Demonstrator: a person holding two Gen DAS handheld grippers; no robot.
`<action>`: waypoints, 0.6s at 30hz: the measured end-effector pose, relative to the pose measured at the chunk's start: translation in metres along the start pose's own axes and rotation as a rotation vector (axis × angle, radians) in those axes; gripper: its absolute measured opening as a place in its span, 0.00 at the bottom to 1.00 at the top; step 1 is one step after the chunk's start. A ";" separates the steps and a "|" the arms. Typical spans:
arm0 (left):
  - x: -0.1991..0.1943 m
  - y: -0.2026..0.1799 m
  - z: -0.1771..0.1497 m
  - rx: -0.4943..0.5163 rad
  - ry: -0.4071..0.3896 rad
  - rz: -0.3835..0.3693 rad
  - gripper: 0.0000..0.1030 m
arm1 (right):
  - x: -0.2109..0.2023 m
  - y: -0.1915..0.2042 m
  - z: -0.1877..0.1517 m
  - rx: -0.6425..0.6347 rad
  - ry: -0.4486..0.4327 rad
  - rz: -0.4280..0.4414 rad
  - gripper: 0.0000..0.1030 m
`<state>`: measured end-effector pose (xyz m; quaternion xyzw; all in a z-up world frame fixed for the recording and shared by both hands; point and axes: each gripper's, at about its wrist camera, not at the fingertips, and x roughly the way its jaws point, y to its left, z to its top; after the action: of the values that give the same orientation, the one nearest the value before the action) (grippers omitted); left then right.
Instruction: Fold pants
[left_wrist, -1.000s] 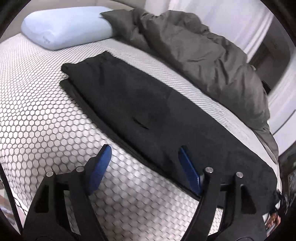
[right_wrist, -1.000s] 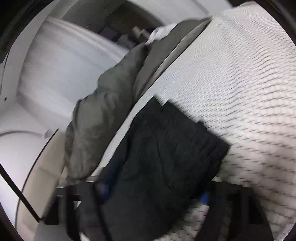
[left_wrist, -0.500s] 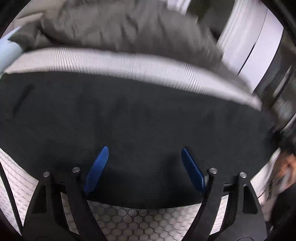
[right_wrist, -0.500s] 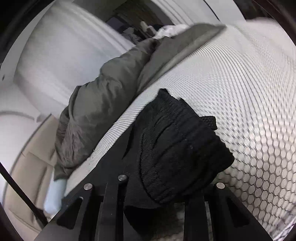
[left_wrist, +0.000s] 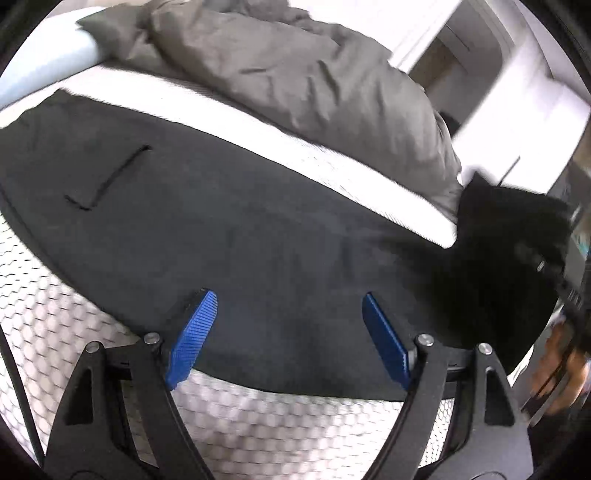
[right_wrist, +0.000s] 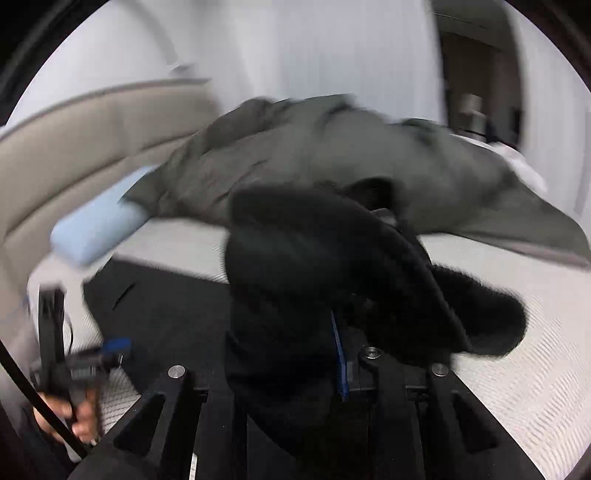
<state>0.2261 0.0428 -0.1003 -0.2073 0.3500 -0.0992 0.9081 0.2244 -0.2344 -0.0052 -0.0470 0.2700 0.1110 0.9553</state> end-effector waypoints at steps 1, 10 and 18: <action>0.001 0.005 0.003 -0.008 -0.002 0.002 0.77 | 0.008 0.010 -0.004 -0.018 0.016 0.018 0.21; 0.008 0.019 0.009 -0.006 -0.008 0.004 0.77 | 0.029 0.036 -0.011 0.012 0.092 0.063 0.20; -0.003 0.029 0.004 -0.015 -0.024 0.019 0.77 | 0.067 0.077 -0.028 -0.087 0.244 0.165 0.66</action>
<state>0.2282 0.0709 -0.1087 -0.2121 0.3419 -0.0855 0.9115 0.2475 -0.1511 -0.0661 -0.0794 0.3819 0.1941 0.9001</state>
